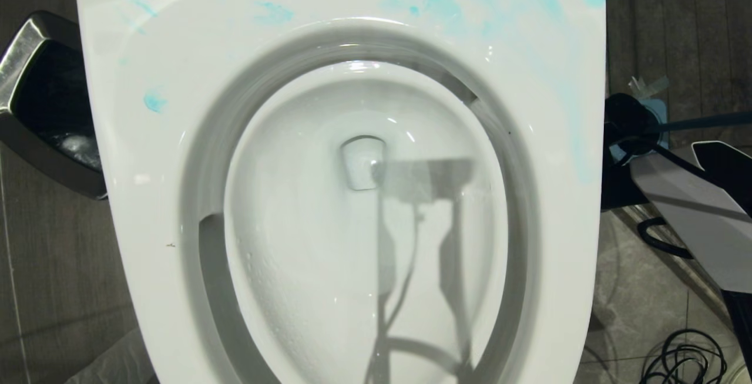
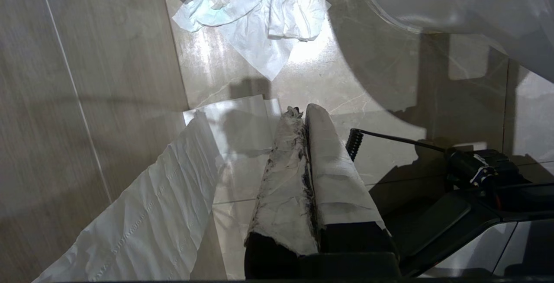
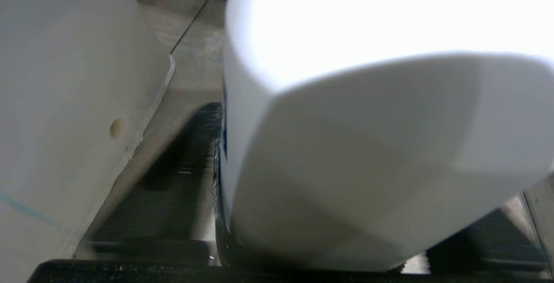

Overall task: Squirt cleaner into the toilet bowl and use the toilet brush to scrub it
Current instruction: Pour in the cleaning agent

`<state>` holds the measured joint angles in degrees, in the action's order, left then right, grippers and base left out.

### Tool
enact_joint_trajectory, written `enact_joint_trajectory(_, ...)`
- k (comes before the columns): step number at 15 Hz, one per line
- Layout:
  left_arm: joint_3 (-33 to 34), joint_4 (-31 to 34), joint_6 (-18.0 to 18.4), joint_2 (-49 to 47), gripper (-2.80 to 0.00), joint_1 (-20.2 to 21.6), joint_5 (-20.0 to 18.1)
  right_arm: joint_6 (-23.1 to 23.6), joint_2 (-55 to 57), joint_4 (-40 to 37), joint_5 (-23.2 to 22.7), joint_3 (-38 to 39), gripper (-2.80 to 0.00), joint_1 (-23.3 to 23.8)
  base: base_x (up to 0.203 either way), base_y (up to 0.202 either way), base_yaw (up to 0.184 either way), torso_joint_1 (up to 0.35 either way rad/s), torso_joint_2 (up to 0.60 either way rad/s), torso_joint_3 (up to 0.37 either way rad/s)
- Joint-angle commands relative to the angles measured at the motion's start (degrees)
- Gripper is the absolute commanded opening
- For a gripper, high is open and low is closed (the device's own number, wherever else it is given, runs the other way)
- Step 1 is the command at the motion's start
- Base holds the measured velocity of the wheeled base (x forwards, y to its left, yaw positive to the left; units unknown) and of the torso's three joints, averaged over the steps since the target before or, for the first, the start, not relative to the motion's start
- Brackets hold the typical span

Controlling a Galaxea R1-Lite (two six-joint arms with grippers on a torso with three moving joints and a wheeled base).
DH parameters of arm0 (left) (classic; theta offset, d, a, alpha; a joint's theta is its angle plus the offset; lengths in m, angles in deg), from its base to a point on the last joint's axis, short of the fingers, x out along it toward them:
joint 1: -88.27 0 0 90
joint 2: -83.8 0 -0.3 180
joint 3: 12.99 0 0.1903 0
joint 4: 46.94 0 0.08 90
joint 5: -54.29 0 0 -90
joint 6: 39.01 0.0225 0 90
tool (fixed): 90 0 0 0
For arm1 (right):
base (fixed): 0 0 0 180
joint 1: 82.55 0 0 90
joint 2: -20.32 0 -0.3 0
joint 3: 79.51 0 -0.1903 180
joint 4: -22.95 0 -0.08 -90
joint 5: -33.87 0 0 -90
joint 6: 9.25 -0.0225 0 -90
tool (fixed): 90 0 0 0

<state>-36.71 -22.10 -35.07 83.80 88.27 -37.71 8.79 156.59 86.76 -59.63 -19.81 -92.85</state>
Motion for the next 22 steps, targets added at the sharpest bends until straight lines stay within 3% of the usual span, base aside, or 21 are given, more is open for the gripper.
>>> enact_joint_trajectory(1, 0.0, 0.02, 0.02, 0.0, -2.8, 0.0, -0.02, 0.15, 1.34, 0.49, 0.06, -2.18, -2.8, -0.15, 0.0, 0.0, 0.0, 0.0, 0.0, 0.0)
enact_joint_trajectory(11, 0.0, 0.02, 0.02, 0.0, -2.8, 0.0, -0.02, 0.29, -4.37, 0.49, 0.9, -1.39, -2.8, -0.18, 0.0, 0.0, 0.0, 0.0, 0.0, 0.0)
enact_joint_trajectory(16, 0.0, 0.02, 0.02, 0.0, -2.8, 0.0, -0.02, 0.32, -17.47, 0.07, 1.08, 8.59, -2.8, -0.42, 0.0, 0.0, 0.0, 0.0, 0.0, 0.0)
enact_joint_trajectory(22, 0.0, 0.02, 0.02, 0.0, -2.8, 0.0, -0.02, 1.44, -41.19, -8.14, 6.62, 24.78, -2.8, -1.05, 0.0, 0.0, 0.0, 0.0, 0.0, 0.0)
